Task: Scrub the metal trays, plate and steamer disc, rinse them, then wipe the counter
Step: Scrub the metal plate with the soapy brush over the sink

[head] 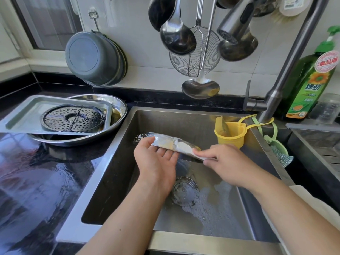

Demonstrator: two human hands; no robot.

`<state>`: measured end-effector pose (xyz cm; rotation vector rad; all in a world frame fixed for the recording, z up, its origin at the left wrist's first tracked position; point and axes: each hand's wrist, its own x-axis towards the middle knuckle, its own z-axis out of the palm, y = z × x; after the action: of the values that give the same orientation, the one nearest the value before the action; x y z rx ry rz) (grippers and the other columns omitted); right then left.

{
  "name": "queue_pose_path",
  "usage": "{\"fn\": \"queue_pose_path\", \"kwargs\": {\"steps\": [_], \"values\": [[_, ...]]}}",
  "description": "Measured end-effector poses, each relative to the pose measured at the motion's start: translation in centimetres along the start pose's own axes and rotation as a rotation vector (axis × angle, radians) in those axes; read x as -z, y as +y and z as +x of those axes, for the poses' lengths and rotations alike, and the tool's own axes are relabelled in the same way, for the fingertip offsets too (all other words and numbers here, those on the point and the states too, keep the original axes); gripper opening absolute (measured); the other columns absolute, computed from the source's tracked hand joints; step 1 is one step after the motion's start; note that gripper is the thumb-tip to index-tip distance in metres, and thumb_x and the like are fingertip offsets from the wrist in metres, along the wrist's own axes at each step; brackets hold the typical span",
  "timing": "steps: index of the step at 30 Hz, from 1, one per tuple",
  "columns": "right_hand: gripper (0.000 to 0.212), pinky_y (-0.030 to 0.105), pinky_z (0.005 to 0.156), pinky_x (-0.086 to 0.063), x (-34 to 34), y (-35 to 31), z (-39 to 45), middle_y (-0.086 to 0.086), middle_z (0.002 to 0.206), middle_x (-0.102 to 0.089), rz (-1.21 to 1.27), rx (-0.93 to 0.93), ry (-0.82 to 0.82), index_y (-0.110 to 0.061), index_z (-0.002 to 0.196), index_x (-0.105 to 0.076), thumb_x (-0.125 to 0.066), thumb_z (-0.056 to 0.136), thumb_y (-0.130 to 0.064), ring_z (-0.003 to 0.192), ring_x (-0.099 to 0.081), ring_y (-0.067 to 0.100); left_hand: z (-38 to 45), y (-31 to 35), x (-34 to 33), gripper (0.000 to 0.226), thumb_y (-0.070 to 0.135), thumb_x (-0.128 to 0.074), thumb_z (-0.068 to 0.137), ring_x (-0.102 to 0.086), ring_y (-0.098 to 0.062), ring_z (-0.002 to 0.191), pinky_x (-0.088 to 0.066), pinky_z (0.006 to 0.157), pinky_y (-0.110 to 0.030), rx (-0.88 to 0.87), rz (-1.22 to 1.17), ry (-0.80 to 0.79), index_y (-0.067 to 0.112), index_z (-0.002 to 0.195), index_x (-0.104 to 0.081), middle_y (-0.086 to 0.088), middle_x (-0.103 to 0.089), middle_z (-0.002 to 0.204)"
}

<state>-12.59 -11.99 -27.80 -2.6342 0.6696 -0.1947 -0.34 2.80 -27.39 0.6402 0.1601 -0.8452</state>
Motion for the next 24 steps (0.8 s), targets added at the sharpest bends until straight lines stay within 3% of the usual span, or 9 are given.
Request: {"fn": "queue_pose_path", "kwargs": {"steps": [3,6,11,14,17,20,22,24], "values": [[0.047,0.034,0.075,-0.045,-1.4,-2.6,0.2,-0.011,0.080,-0.049,-0.026,0.147,0.050,-0.056,0.138,-0.053,-0.058,0.101,-0.027,0.091,-0.056,0.018,-0.1,-0.5,0.0,0.050,0.027,-0.048,0.098,-0.066,-0.039,0.121,-0.045,0.114,-0.050,0.071,0.084,-0.022,-0.002,0.138,-0.056,-0.025,-0.067,0.131],[0.047,0.036,0.075,-0.048,-1.6,-2.5,0.5,-0.012,0.079,-0.048,-0.044,0.156,0.096,-0.059,0.138,-0.050,-0.057,0.102,-0.029,0.088,-0.056,0.018,-0.3,-0.4,0.1,0.049,0.030,-0.048,0.096,-0.068,-0.039,0.119,-0.046,0.111,-0.053,0.086,0.148,-0.031,0.001,0.132,-0.062,-0.022,-0.070,0.128],[0.043,0.028,0.059,-0.040,0.9,1.0,-0.5,-0.014,0.073,-0.057,0.008,-0.036,-0.127,-0.060,0.126,-0.059,-0.059,0.101,-0.026,0.065,-0.050,0.010,-0.2,0.3,0.0,0.046,0.029,-0.048,0.097,-0.068,-0.040,0.116,-0.044,0.111,-0.060,0.010,0.089,0.026,0.008,0.135,-0.059,-0.017,-0.069,0.130],[0.044,0.033,0.073,-0.048,-0.3,-0.5,0.0,-0.018,0.085,-0.059,-0.005,0.063,-0.106,-0.065,0.131,-0.052,-0.057,0.102,-0.032,0.085,-0.060,0.013,-0.3,-0.1,0.0,0.046,0.028,-0.049,0.094,-0.068,-0.040,0.118,-0.047,0.110,-0.056,0.024,0.162,0.023,0.007,0.133,-0.061,-0.020,-0.068,0.132],[0.046,0.027,0.070,-0.040,-1.6,-2.1,0.9,-0.019,0.078,-0.044,-0.026,0.165,-0.004,-0.061,0.139,-0.047,-0.054,0.103,-0.033,0.088,-0.053,0.014,-0.3,-0.1,0.0,0.045,0.028,-0.049,0.094,-0.067,-0.040,0.120,-0.049,0.108,-0.054,0.040,0.186,0.025,0.004,0.130,-0.063,-0.021,-0.067,0.133],[0.051,0.018,0.078,-0.045,-0.5,-0.7,0.5,-0.021,0.093,-0.057,-0.016,0.124,-0.073,-0.061,0.138,-0.047,-0.055,0.103,-0.026,0.096,-0.054,0.010,-0.3,0.3,-0.1,0.043,0.028,-0.049,0.095,-0.071,-0.039,0.112,-0.054,0.099,-0.053,0.023,0.171,0.030,0.005,0.128,-0.064,-0.020,-0.071,0.126],[0.059,0.034,0.091,-0.050,0.6,1.2,-0.4,-0.014,0.113,-0.066,0.009,0.057,-0.218,-0.075,0.125,-0.045,-0.056,0.102,-0.022,0.103,-0.061,0.018,-0.3,0.3,-0.1,0.043,0.028,-0.048,0.096,-0.071,-0.038,0.110,-0.052,0.102,-0.055,0.002,0.179,0.051,0.006,0.129,-0.064,-0.017,-0.072,0.123],[0.065,0.046,0.089,-0.051,1.3,1.9,-0.7,-0.007,0.103,-0.065,0.000,0.009,-0.286,-0.083,0.114,-0.043,-0.054,0.102,-0.020,0.097,-0.062,0.029,-0.4,0.1,-0.1,0.047,0.029,-0.050,0.094,-0.070,-0.037,0.114,-0.049,0.107,-0.057,-0.004,0.184,0.062,0.008,0.135,-0.060,-0.015,-0.071,0.127]]}}
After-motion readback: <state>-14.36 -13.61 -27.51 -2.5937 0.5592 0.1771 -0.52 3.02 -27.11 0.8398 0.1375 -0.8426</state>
